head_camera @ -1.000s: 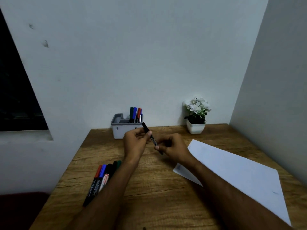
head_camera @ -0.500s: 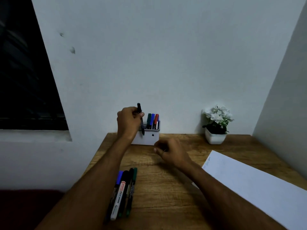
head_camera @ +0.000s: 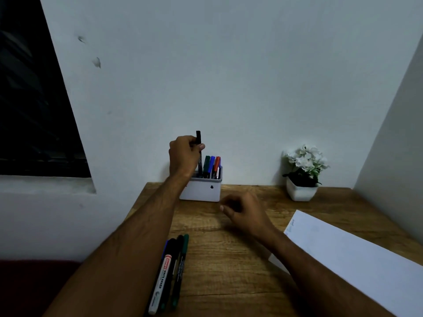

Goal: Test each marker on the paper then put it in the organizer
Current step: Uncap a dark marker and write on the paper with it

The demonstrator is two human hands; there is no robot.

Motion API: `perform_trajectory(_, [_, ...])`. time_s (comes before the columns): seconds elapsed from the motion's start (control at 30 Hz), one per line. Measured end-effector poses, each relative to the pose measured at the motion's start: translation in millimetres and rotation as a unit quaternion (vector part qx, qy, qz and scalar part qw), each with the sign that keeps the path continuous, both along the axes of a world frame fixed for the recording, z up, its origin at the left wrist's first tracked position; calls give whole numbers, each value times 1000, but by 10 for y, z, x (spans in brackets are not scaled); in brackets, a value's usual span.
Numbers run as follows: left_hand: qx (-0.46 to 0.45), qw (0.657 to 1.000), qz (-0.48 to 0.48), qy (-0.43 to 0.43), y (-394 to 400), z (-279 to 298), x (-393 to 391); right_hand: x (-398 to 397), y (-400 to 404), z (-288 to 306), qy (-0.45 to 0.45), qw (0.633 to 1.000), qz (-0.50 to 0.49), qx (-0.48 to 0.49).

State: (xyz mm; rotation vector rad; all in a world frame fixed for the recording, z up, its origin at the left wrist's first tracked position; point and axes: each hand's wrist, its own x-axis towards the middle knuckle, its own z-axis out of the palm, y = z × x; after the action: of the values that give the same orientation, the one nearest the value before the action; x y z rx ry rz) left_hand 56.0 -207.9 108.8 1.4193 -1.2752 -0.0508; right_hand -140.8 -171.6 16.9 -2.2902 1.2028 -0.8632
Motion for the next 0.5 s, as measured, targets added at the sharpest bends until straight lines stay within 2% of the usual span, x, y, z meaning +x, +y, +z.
perform_trajectory(0.27, [117, 991, -4, -60, -39, -429, 14, -2, 42, 8, 7, 1000, 7, 4])
perform_trajectory(0.5, [81, 995, 20, -51, 51, -431, 61, 1, 104, 38, 10, 1000, 6, 14])
